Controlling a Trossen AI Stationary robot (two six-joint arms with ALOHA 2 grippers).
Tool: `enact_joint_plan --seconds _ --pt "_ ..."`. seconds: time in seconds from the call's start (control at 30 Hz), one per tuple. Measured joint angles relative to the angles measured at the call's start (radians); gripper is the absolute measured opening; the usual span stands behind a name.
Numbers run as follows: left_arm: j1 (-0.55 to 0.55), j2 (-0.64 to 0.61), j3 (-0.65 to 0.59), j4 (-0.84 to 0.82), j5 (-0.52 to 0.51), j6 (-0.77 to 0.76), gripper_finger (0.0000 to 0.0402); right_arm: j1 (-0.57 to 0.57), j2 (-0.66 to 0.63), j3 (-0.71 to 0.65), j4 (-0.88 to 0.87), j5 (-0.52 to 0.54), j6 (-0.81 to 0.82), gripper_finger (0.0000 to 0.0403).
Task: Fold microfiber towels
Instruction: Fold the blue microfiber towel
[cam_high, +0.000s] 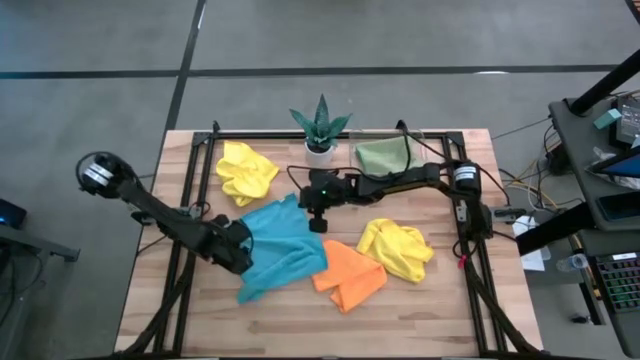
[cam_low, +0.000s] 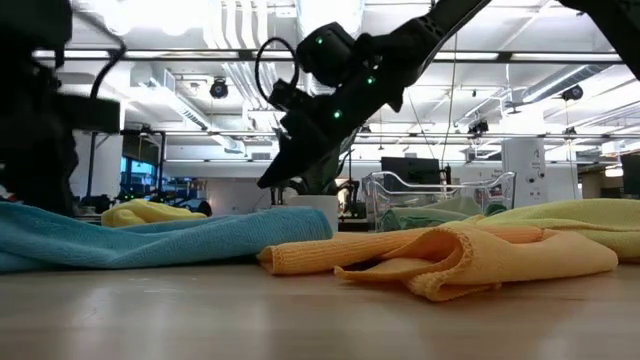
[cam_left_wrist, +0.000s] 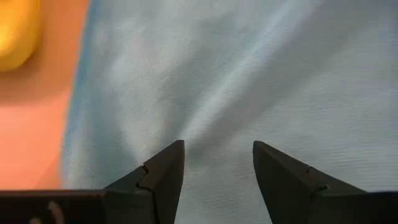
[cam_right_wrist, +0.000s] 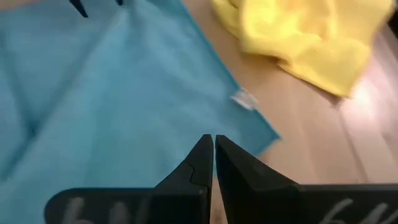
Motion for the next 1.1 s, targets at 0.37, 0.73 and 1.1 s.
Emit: enact_joint_plan --seconds 0.37,0.73,1.1 --pt "-0.016 -0.075 0.102 0.172 0.005 0.028 0.0176 0.102 -0.061 -0.055 -0.028 -0.007 -0.052 0.0010" --pt "-0.078 0.209 0.192 0.542 0.004 0.051 0.0176 0.214 -0.109 -0.168 0.087 0.003 -0.058 0.0009" --pt "-0.083 0.446 0.321 0.526 0.110 -0.011 0.0176 0.256 -0.185 -0.330 0.312 0.035 -0.060 0.0009"
